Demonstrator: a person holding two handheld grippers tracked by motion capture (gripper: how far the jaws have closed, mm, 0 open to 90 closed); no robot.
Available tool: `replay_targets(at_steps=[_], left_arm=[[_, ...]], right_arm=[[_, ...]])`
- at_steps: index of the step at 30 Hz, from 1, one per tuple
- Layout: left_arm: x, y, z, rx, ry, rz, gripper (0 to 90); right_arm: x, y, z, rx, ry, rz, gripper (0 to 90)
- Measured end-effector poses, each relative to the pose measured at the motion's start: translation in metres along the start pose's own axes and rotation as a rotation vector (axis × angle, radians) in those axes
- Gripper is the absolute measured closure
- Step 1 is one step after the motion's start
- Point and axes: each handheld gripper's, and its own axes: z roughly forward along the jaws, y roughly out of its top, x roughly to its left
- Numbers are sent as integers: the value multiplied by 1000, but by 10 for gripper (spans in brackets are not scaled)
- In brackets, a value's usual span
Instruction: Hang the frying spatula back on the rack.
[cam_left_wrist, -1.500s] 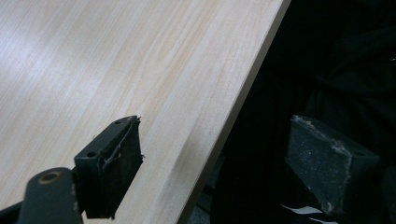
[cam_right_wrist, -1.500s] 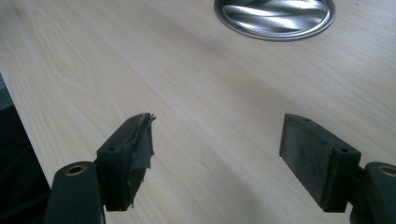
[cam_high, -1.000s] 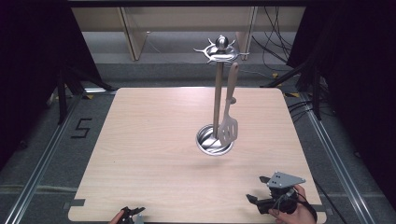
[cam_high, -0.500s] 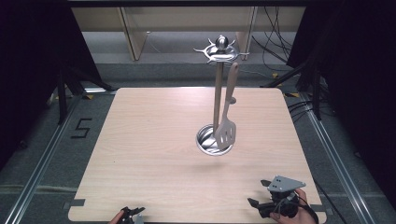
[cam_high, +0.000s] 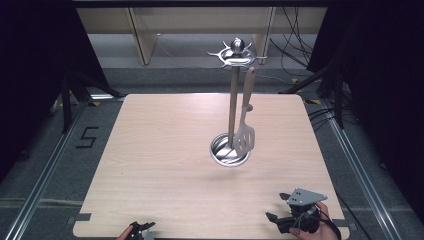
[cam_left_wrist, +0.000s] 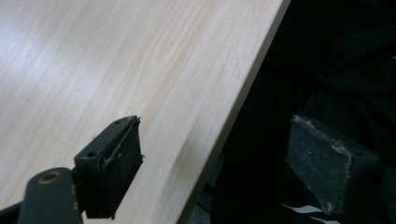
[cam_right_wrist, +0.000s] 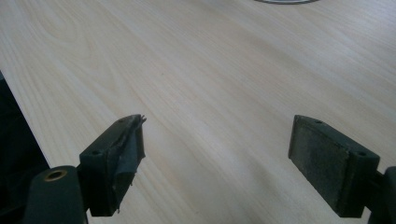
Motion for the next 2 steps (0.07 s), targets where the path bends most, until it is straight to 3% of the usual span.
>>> replay_targets(at_steps=[1,2], left_arm=[[0,0,-1,2,-9,0,174],[0,0,0,0,-9,0,174]], right_arm=[[-1,0,0,0,0,0,192],[0,-1,-1,5,-1,33,192]])
